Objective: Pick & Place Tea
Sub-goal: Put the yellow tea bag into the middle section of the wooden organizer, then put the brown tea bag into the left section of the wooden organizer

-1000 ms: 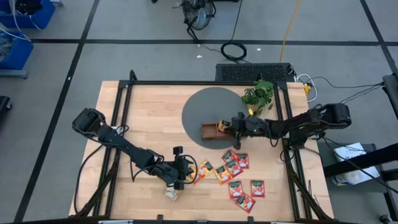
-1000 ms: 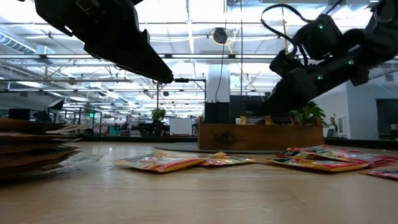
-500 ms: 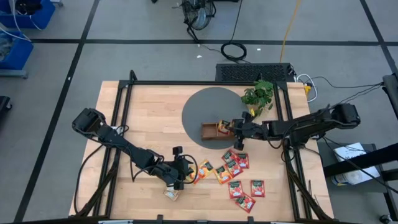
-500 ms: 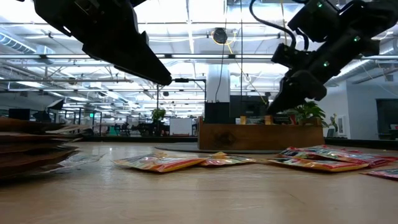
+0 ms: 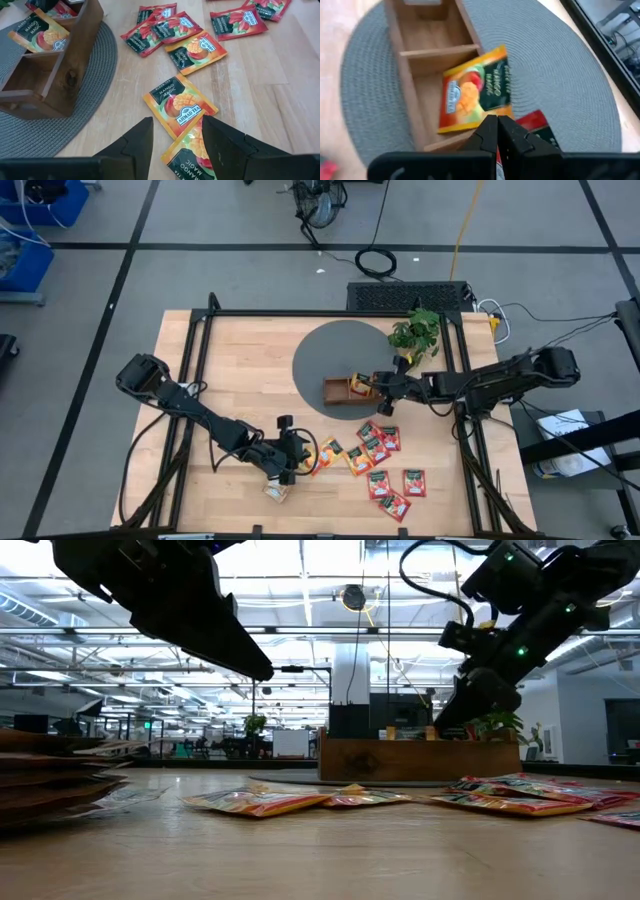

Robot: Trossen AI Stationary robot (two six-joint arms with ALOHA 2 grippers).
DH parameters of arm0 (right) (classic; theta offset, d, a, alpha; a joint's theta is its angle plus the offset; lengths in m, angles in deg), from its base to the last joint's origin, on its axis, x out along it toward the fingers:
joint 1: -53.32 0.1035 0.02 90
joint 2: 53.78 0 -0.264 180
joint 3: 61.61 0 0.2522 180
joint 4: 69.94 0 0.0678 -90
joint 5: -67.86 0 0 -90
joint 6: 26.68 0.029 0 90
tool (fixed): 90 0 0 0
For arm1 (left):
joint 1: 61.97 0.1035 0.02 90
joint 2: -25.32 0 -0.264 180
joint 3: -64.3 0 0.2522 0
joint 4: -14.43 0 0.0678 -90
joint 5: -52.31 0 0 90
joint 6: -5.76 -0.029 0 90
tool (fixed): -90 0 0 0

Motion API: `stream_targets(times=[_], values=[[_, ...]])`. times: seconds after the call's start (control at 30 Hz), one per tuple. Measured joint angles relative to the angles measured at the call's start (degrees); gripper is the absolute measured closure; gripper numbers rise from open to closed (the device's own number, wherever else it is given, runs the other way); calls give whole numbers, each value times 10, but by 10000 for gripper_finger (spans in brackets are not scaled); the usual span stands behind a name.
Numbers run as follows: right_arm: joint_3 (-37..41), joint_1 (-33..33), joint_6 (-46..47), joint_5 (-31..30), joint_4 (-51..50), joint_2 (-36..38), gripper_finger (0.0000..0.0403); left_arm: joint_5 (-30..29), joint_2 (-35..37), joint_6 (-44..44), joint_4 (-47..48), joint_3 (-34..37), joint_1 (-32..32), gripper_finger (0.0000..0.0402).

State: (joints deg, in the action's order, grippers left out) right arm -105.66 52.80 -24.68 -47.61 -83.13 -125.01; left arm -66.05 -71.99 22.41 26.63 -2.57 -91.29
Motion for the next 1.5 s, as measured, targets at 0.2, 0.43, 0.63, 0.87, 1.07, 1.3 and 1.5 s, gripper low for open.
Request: stream_targets(times=[0.2,0.43,0.63,0.87,1.07,1.3,1.5], values=[[0,-30,-19,30,1,-6,403,0,0,0,0,0,0,229],[0,-52,-42,63,49,-34,403,0,0,-2,0,0,0,229],[0,-60,-60,62,74,-56,403,0,0,-4,0,0,0,229],[0,-38,-60,62,96,-26,403,0,0,-4,1,0,0,229],[0,32,-60,62,108,44,403,0,0,-2,-1,0,0,229],[0,168,-21,111,98,108,403,0,0,21,0,0,-1,229],[1,259,47,123,63,63,403,0,0,32,0,0,-1,229]])
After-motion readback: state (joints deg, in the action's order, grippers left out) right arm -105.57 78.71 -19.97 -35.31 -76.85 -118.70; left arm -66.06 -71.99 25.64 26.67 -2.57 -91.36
